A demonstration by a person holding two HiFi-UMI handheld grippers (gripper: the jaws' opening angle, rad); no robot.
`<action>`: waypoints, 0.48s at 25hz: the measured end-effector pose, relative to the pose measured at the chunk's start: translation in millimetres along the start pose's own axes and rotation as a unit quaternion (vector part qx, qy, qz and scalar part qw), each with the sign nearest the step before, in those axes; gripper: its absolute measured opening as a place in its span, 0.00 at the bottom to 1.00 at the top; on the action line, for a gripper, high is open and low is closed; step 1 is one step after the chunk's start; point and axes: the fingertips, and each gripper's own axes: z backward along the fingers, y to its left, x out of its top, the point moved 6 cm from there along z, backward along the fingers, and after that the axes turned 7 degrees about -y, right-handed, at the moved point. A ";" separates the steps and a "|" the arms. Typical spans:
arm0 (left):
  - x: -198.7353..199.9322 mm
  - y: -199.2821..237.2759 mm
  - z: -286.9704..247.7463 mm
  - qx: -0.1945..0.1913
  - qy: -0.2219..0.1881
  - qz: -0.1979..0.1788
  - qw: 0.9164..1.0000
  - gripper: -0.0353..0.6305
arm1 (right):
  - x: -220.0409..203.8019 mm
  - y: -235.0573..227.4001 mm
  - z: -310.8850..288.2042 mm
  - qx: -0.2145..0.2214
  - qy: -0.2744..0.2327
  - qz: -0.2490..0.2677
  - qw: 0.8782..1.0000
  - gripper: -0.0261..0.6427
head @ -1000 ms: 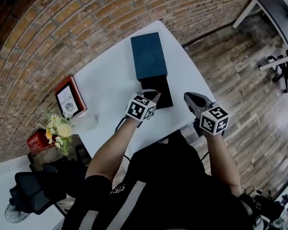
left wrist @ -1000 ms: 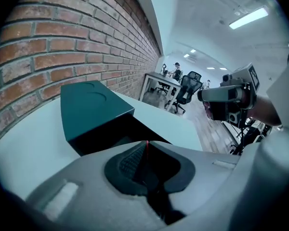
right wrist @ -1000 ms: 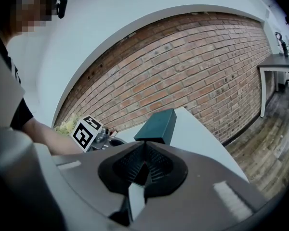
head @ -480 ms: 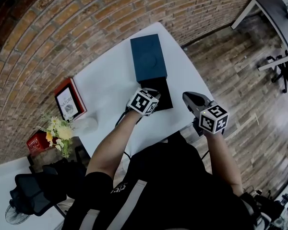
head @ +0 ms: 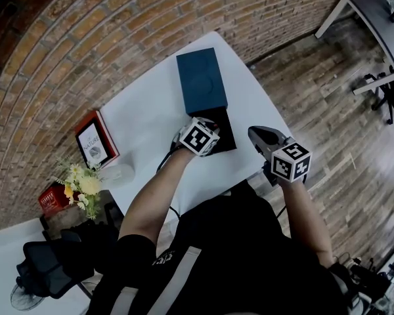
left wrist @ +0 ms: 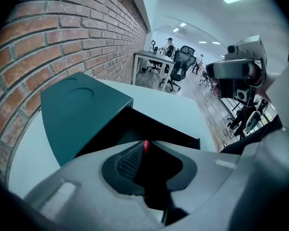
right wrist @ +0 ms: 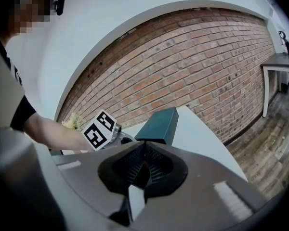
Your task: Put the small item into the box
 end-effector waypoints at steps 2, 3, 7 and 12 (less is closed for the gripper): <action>0.3 2.7 -1.0 0.010 0.006 -0.020 1.000 0.14 | -0.9 -0.5 -0.7 0.000 0.001 -0.001 1.000 0.05; 1.3 3.6 -0.8 0.016 0.007 -0.031 0.999 0.14 | -1.3 -0.7 -1.1 0.000 0.002 -0.001 1.000 0.05; 4.4 6.3 -1.0 0.037 0.008 -0.060 0.997 0.15 | -1.7 -0.9 -1.1 0.000 0.005 -0.005 1.000 0.05; 2.8 8.4 -3.1 0.047 0.020 -0.075 0.996 0.18 | -2.2 -0.6 -3.8 0.004 0.010 -0.005 1.000 0.05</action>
